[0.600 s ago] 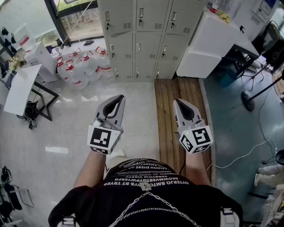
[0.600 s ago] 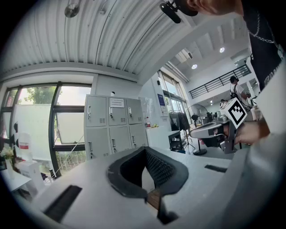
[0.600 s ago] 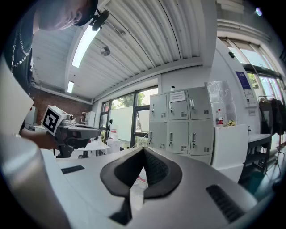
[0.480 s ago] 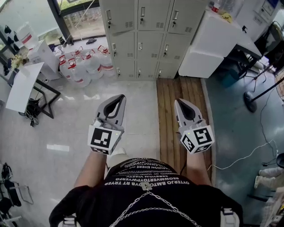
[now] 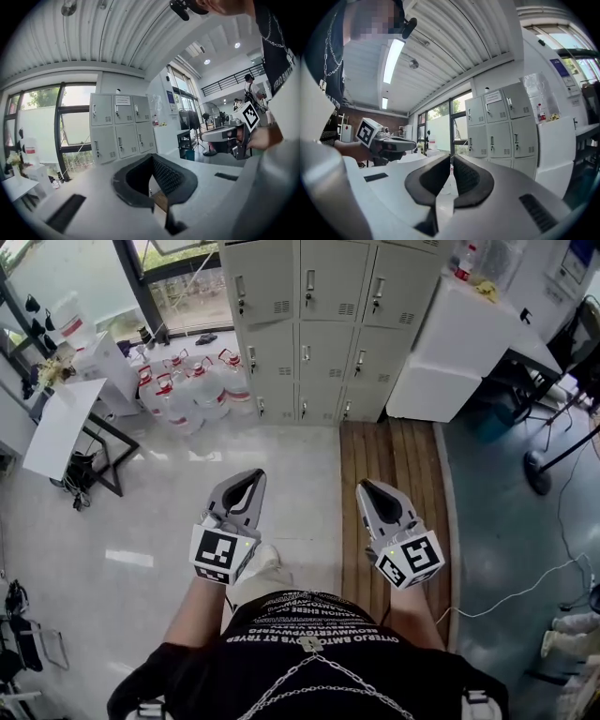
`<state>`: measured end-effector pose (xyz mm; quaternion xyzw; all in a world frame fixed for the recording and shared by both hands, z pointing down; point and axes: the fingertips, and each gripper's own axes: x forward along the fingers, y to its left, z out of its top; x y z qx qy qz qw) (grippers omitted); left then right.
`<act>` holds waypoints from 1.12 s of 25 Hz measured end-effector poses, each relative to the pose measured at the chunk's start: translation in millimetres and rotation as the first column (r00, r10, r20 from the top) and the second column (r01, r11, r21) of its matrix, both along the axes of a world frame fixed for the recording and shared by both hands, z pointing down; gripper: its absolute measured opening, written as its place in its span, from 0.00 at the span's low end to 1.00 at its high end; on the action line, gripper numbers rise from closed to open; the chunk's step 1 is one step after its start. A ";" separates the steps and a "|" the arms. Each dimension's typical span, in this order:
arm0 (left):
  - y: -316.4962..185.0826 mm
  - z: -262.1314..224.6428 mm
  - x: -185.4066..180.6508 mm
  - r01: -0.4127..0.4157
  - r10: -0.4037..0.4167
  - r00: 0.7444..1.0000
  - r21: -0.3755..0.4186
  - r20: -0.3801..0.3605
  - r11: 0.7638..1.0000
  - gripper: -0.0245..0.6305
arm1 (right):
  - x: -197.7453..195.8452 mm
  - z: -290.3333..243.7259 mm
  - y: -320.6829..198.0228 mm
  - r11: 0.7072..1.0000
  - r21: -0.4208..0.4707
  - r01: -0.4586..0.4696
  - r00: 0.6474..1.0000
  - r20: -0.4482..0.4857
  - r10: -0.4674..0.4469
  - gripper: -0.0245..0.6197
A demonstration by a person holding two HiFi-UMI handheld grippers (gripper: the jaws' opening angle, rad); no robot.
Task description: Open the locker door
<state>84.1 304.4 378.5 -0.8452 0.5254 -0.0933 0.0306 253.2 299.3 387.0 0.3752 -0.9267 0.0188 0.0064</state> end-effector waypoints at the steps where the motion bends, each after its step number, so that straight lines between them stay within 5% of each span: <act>1: -5.3 0.7 -2.1 0.001 -0.001 1.000 -0.005 -0.004 1.000 0.04 | 1.4 3.3 -4.1 1.000 -0.012 -0.008 1.000 -0.001 0.008 0.04; 11: -78.4 -1.6 -0.4 -0.129 0.129 0.992 0.007 -0.003 0.992 0.04 | -11.0 16.9 -71.3 0.993 -0.062 -0.101 0.995 -0.011 0.101 0.09; 28: -216.5 21.0 -123.5 -0.158 0.156 0.986 -0.039 -0.050 0.987 0.04 | -143.5 6.4 -217.7 0.987 -0.072 -0.142 0.988 -0.073 0.137 0.22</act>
